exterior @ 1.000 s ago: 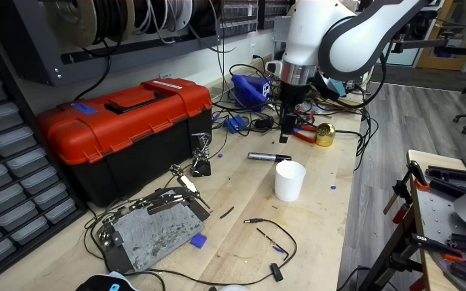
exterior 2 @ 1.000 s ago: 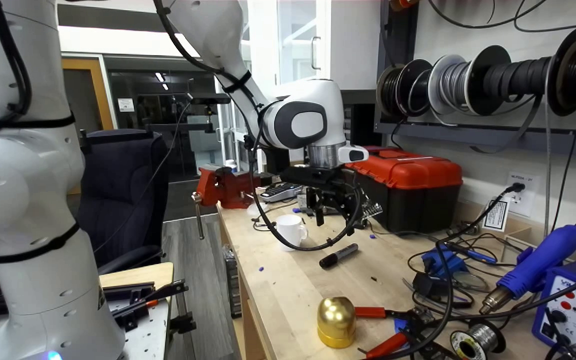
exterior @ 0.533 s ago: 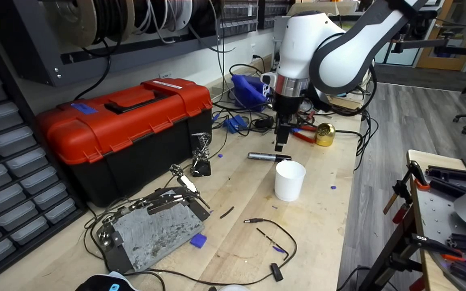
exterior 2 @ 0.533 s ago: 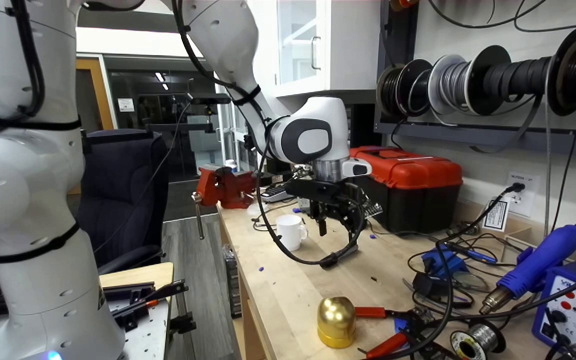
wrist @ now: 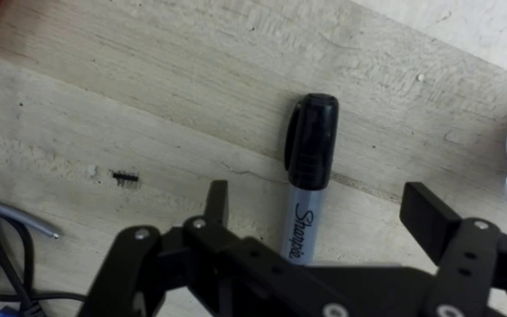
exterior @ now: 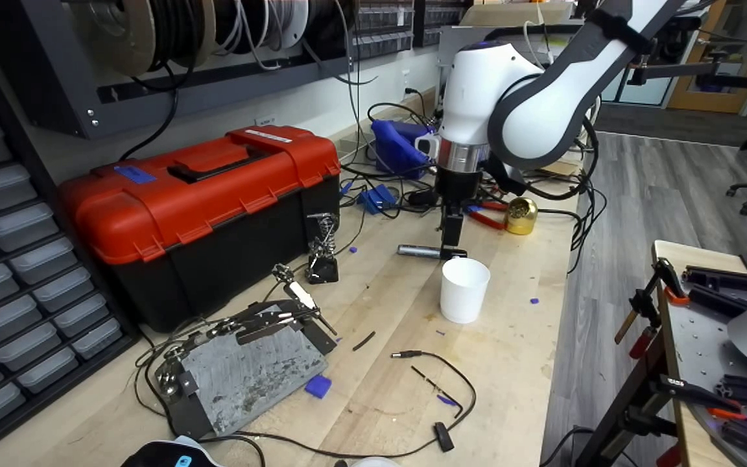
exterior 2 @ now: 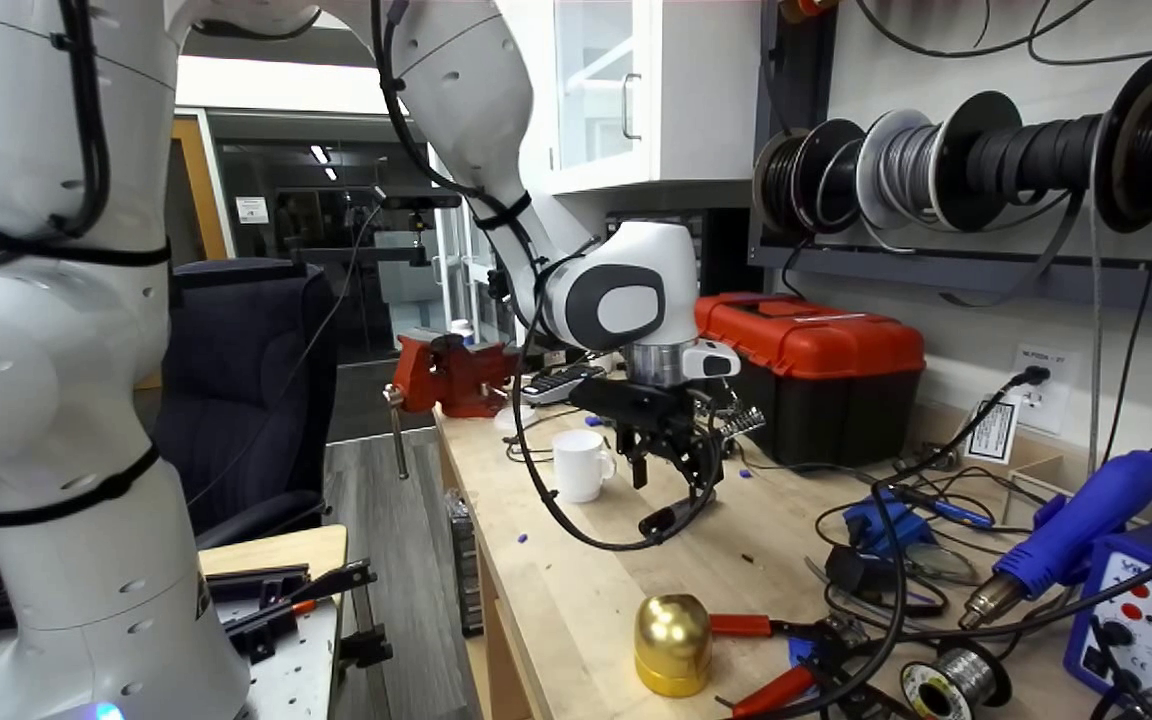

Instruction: Put the marker in the mug

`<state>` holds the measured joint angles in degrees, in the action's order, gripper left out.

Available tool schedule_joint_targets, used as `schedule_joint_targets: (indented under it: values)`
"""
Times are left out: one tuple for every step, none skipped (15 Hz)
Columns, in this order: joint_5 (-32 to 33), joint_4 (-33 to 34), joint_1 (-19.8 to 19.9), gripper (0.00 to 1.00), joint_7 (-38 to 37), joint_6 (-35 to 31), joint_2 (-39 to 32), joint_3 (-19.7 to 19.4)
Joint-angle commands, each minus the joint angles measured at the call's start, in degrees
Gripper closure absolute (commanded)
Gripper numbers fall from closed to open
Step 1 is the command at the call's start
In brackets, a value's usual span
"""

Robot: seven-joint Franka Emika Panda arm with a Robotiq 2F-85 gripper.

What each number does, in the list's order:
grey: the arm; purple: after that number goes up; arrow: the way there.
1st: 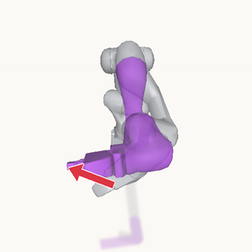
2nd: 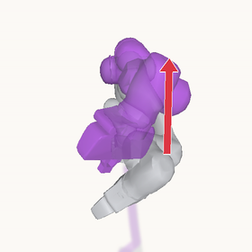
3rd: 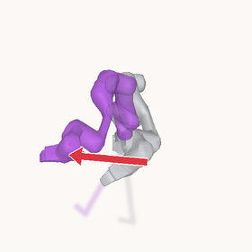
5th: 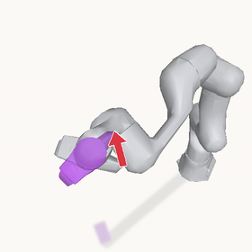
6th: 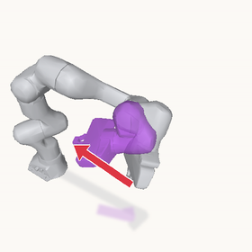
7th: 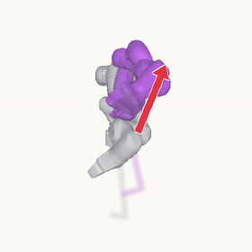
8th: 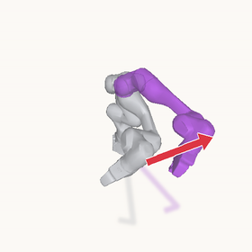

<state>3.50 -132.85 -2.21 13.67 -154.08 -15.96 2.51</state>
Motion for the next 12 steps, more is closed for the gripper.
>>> schedule_joint_targets:
  values:
    - [-1.51,0.52,1.03,0.0,-0.24,-0.85,-0.69,1.21]
    - [-1.95,0.51,1.1,0.0,-0.09,-0.84,-0.72,1.4]
    - [-2.22,0.48,1.11,0.0,-0.05,-0.8,-0.77,1.48]
    - [-2.33,0.45,1.11,0.0,-0.04,-0.77,-0.84,1.5]
    - [-2.56,0.41,1.16,0.0,0.07,-0.72,-0.97,1.58]
    - [-2.77,0.34,1.23,0.0,0.16,-0.77,-1.11,1.64]
    - [-2.95,0.3,1.26,0.0,0.14,-0.81,-1.27,1.65]
    - [-3.15,0.27,1.32,0.0,0.2,-0.82,-1.46,1.69]
    - [-3.3,0.27,1.39,0.0,0.24,-0.82,-1.65,1.73]
    - [-3.46,0.28,1.46,0.0,0.24,-0.83,-1.81,1.78]
    - [-3.59,0.27,1.52,0.0,0.26,-0.82,-1.9,1.83]
    - [-3.82,0.28,1.61,0.0,0.32,-0.84,-1.95,1.93]
